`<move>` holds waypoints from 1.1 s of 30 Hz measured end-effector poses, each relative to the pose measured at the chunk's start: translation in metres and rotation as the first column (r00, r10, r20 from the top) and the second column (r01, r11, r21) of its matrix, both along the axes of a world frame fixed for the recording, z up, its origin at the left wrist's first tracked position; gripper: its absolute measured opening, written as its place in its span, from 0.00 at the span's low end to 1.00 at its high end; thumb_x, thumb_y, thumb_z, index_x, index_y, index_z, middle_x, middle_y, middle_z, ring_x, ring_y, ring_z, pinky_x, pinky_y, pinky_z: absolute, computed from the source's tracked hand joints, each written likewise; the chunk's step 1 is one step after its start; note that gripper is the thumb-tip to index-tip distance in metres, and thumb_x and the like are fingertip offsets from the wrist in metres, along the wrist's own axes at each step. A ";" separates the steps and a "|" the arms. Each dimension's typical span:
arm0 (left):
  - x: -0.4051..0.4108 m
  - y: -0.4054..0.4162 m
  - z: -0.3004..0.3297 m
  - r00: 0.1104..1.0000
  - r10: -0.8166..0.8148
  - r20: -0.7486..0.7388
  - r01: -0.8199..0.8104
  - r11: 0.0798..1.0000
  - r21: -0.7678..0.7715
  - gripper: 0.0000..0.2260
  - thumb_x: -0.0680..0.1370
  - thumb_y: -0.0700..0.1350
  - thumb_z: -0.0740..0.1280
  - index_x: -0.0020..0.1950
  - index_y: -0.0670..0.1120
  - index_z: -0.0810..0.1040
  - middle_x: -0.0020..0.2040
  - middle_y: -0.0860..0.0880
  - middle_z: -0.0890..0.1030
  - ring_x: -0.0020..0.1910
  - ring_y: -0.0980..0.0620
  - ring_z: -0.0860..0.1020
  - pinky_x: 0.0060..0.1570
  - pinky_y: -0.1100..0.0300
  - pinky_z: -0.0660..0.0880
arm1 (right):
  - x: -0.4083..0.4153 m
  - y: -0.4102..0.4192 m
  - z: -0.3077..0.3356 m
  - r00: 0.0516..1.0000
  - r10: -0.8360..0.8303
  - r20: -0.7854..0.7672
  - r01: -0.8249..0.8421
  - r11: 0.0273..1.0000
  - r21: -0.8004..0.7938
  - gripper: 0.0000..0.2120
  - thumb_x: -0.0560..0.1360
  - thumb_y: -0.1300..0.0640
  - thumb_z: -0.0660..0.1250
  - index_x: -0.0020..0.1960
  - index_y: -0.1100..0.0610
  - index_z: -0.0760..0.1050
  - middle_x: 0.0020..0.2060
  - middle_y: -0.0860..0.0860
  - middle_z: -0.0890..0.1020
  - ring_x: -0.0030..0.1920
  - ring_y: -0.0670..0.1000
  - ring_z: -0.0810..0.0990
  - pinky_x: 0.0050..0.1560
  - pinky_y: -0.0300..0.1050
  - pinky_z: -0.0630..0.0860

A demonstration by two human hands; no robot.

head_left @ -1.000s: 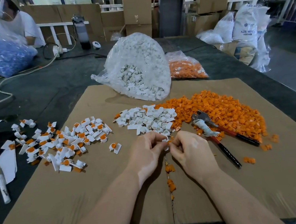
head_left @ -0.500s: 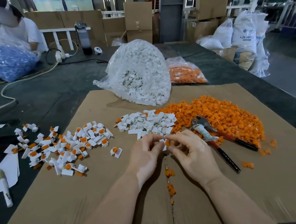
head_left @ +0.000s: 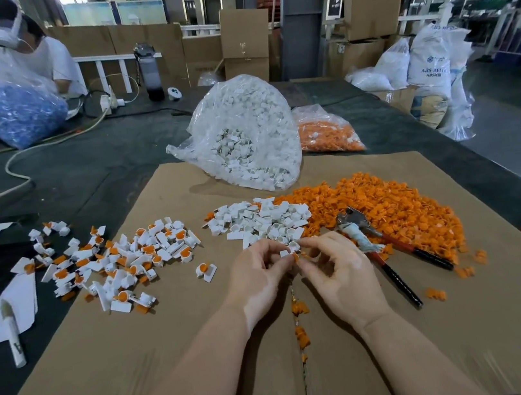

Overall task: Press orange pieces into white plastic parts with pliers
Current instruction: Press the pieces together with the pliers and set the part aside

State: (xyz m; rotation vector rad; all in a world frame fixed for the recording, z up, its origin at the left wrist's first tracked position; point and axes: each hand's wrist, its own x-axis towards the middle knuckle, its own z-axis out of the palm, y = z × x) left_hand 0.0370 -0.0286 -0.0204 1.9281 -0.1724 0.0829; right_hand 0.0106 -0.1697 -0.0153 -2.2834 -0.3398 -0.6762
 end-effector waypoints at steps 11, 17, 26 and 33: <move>-0.001 -0.001 0.002 0.998 0.012 -0.060 -0.020 0.992 -0.128 0.03 0.75 0.40 0.69 0.48 0.44 0.78 0.36 0.47 0.79 0.33 0.59 0.74 0.32 0.74 0.69 | 0.009 -0.048 0.023 0.528 -0.715 -0.458 0.396 0.684 -0.613 0.26 0.77 0.39 0.56 0.68 0.54 0.63 0.69 0.55 0.63 0.69 0.58 0.61 0.69 0.64 0.51; -0.003 0.002 0.005 0.998 0.031 -0.060 -0.039 0.989 -0.139 0.04 0.75 0.41 0.69 0.49 0.43 0.78 0.37 0.47 0.78 0.35 0.55 0.74 0.32 0.73 0.68 | 0.008 -0.048 0.029 0.579 -0.712 -0.397 0.413 0.676 -0.611 0.21 0.76 0.44 0.60 0.61 0.58 0.65 0.62 0.57 0.69 0.63 0.59 0.67 0.63 0.58 0.63; -0.007 0.004 0.016 0.985 0.044 -0.168 -0.105 0.922 -0.373 0.06 0.75 0.38 0.68 0.51 0.39 0.77 0.44 0.36 0.79 0.42 0.46 0.77 0.44 0.55 0.74 | -0.009 -0.013 0.053 0.773 -0.170 -0.611 0.043 0.975 -0.217 0.13 0.78 0.48 0.59 0.43 0.56 0.72 0.42 0.52 0.74 0.42 0.52 0.75 0.40 0.44 0.67; -0.002 0.000 0.018 0.949 0.110 -0.294 -0.240 0.859 -0.452 0.05 0.75 0.35 0.67 0.50 0.39 0.77 0.49 0.32 0.80 0.49 0.35 0.79 0.52 0.45 0.76 | -0.018 -0.005 0.065 0.635 0.097 -0.766 -0.066 0.995 0.072 0.16 0.77 0.52 0.61 0.32 0.55 0.68 0.20 0.45 0.67 0.21 0.45 0.64 0.25 0.39 0.58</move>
